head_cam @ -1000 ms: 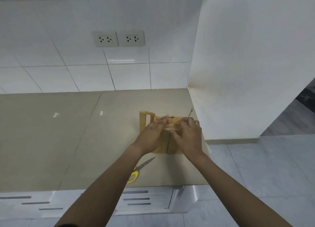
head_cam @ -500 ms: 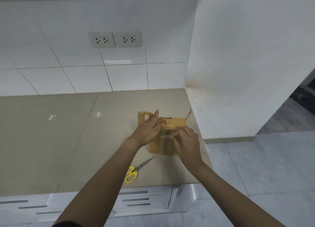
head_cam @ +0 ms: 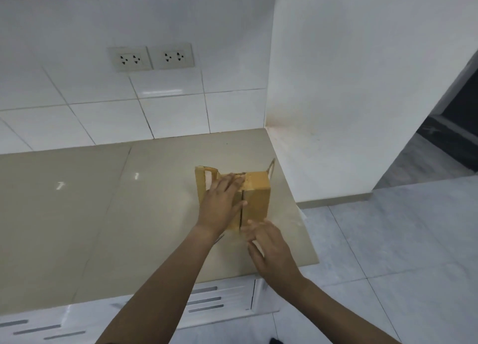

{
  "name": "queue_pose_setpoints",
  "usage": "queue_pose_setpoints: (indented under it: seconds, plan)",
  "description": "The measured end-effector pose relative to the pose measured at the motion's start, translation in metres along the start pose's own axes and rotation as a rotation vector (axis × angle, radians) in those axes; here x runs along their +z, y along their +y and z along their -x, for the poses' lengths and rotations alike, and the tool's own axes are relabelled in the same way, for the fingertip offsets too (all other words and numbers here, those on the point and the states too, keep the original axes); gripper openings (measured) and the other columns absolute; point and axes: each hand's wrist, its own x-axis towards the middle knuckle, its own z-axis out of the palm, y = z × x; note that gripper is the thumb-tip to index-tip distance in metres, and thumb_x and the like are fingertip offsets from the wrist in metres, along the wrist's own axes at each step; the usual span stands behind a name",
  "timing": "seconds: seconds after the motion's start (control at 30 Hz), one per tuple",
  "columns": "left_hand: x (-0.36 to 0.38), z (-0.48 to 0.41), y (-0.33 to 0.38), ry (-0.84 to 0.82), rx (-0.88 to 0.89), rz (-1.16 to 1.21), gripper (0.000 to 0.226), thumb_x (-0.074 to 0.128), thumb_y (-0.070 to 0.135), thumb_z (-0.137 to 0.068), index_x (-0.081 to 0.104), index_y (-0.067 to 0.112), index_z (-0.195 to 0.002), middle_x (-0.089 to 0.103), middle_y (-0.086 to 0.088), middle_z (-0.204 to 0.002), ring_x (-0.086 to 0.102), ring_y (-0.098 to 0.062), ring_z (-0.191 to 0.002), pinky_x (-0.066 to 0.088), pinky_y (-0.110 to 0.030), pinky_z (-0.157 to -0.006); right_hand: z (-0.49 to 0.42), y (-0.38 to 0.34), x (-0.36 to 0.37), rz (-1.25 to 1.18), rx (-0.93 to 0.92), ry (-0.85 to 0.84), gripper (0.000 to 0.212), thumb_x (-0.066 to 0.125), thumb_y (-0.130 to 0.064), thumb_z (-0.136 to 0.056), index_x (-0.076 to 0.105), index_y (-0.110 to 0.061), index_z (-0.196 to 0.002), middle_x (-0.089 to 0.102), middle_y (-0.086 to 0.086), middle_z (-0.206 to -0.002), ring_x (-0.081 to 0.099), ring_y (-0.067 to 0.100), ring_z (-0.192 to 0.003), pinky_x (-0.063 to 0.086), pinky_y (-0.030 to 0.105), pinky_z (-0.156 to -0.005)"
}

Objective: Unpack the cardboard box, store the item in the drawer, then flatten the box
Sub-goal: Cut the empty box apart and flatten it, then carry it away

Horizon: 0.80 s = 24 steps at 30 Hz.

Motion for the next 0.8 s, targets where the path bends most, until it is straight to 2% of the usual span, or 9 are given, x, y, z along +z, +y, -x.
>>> queue_pose_setpoints:
  seconds: [0.1,0.23,0.3,0.37,0.47,0.53,0.63,0.7,0.8]
  plan:
    - [0.003,0.005,0.003,0.072,-0.054,0.002,0.057,0.056,0.042,-0.091,0.038,0.027,-0.144,0.042,-0.002,-0.148,0.037,-0.025,-0.135,0.042,-0.043,-0.103,0.016,-0.004,-0.002,-0.041,0.010,-0.021,0.013,0.046,-0.013,-0.095,0.048,-0.022,-0.104,0.068,0.008,-0.109,0.059,0.020,-0.108,0.036,0.027,-0.108]
    - [0.002,0.007,0.006,0.159,-0.132,-0.017,0.053,0.058,0.043,-0.090,0.046,0.025,-0.138,0.050,-0.004,-0.139,0.042,-0.028,-0.128,0.048,-0.045,-0.086,0.021,-0.002,-0.009,-0.086,0.080,0.002,0.017,0.051,-0.008,-0.094,0.050,-0.022,-0.104,0.069,0.006,-0.107,0.063,0.019,-0.104,0.037,0.025,-0.108]
    - [-0.001,0.005,0.005,0.183,-0.164,-0.001,0.051,0.058,0.045,-0.089,0.048,0.025,-0.136,0.052,-0.005,-0.134,0.043,-0.030,-0.123,0.048,-0.046,-0.081,0.012,0.000,-0.016,-0.115,0.139,0.021,0.013,0.047,-0.016,-0.096,0.056,-0.017,-0.106,0.068,0.005,-0.107,0.063,0.020,-0.105,0.036,0.016,-0.105]
    - [-0.005,0.004,0.001,0.231,-0.233,0.036,0.051,0.059,0.046,-0.088,0.050,0.025,-0.133,0.053,-0.007,-0.131,0.044,-0.033,-0.118,0.049,-0.047,-0.078,0.001,0.000,-0.023,-0.137,0.176,0.060,0.020,0.044,-0.022,-0.097,0.060,-0.014,-0.106,0.068,0.004,-0.107,0.062,0.019,-0.106,0.034,0.013,-0.104]
    - [-0.010,0.012,-0.010,0.331,-0.387,0.099,0.051,0.059,0.047,-0.088,0.052,0.023,-0.132,0.053,-0.011,-0.131,0.044,-0.038,-0.114,0.051,-0.048,-0.077,-0.011,-0.004,-0.028,-0.140,0.153,0.130,0.021,0.045,-0.025,-0.098,0.061,-0.014,-0.106,0.069,0.001,-0.107,0.063,0.015,-0.106,0.038,0.024,-0.108]
    - [-0.011,0.023,-0.021,0.397,-0.476,0.158,0.051,0.058,0.047,-0.090,0.053,0.019,-0.132,0.056,-0.013,-0.130,0.044,-0.039,-0.112,0.047,-0.048,-0.083,-0.014,-0.007,-0.026,-0.148,0.129,0.168,0.021,0.044,-0.025,-0.098,0.061,-0.013,-0.105,0.069,0.001,-0.106,0.063,0.014,-0.105,0.041,0.033,-0.108]
    - [-0.009,0.046,-0.038,0.516,-0.631,0.366,0.047,0.054,0.047,-0.092,0.056,0.013,-0.124,0.066,-0.016,-0.110,0.053,-0.040,-0.100,0.041,-0.048,-0.094,-0.016,-0.014,-0.023,-0.155,0.064,0.213,0.016,0.046,-0.019,-0.097,0.060,-0.011,-0.101,0.070,0.001,-0.104,0.064,0.013,-0.103,0.042,0.039,-0.107]
    - [-0.007,0.061,-0.046,0.612,-0.772,0.535,0.046,0.052,0.051,-0.091,0.058,0.012,-0.113,0.068,-0.017,-0.098,0.058,-0.040,-0.090,0.044,-0.046,-0.088,-0.022,-0.021,-0.024,-0.160,-0.017,0.240,0.012,0.049,-0.012,-0.096,0.060,-0.010,-0.100,0.070,0.000,-0.103,0.064,0.010,-0.103,0.039,0.036,-0.109]
    - [-0.005,0.073,-0.051,0.657,-1.013,0.685,0.045,0.054,0.048,-0.091,0.058,0.009,-0.113,0.067,-0.019,-0.106,0.060,-0.041,-0.100,0.040,-0.037,-0.081,-0.037,-0.037,-0.030,-0.156,-0.147,0.279,0.010,0.052,-0.006,-0.093,0.057,-0.011,-0.100,0.071,0.004,-0.101,0.065,0.014,-0.100,0.038,0.038,-0.109]
